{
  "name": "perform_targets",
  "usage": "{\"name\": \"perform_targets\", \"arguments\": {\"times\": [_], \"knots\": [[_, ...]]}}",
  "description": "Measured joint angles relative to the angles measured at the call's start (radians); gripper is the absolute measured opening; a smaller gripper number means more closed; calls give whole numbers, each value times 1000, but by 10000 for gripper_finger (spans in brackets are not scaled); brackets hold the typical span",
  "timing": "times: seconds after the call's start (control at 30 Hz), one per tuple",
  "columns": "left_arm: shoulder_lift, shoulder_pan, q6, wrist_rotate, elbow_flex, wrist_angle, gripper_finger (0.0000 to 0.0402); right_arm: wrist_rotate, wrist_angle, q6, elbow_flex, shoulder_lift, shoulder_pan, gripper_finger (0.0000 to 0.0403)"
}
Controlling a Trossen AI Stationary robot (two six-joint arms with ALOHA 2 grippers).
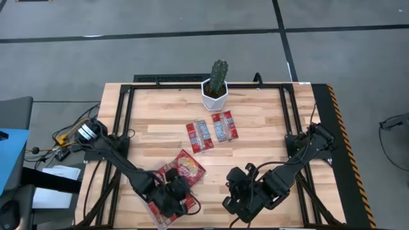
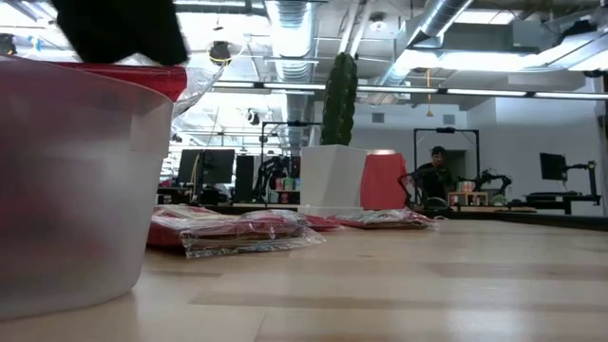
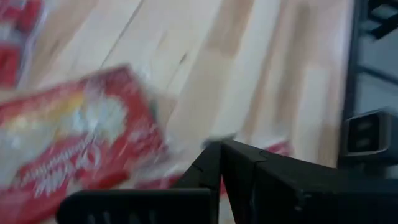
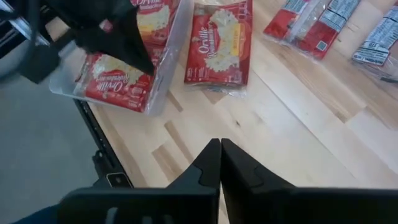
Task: Sort popcorn bags into baskets
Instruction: Put the red popcorn bag into the transparent bin, then put the bottom red popcorn bag into the transparent bin
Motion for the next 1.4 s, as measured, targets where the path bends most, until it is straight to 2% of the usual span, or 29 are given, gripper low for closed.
{"name": "perform_targets", "arguments": {"times": [0.33,0.57,0.73,0.87,1.0,1.17,1.3,1.4], "knots": [[56,-43,-199,137,0,-50,0,0,7,-32,0,0,0,15],[40,-91,-316,136,70,-221,0,-1,63,-34,-7,26,-27,46],[4,-94,-314,127,167,-362,0,-117,222,30,-52,104,-101,71],[-76,-86,-267,64,244,-523,4,-160,324,116,-56,197,-145,119],[-203,-57,-268,9,269,-665,43,-150,411,190,-55,230,-156,182],[-345,-7,-318,-64,269,-806,133,-78,366,402,-55,255,-162,247],[-421,69,-311,-68,218,-862,201,-83,384,560,-64,289,-171,257],[-487,145,-202,37,105,-739,224,-90,409,674,-85,311,-168,255]]}}
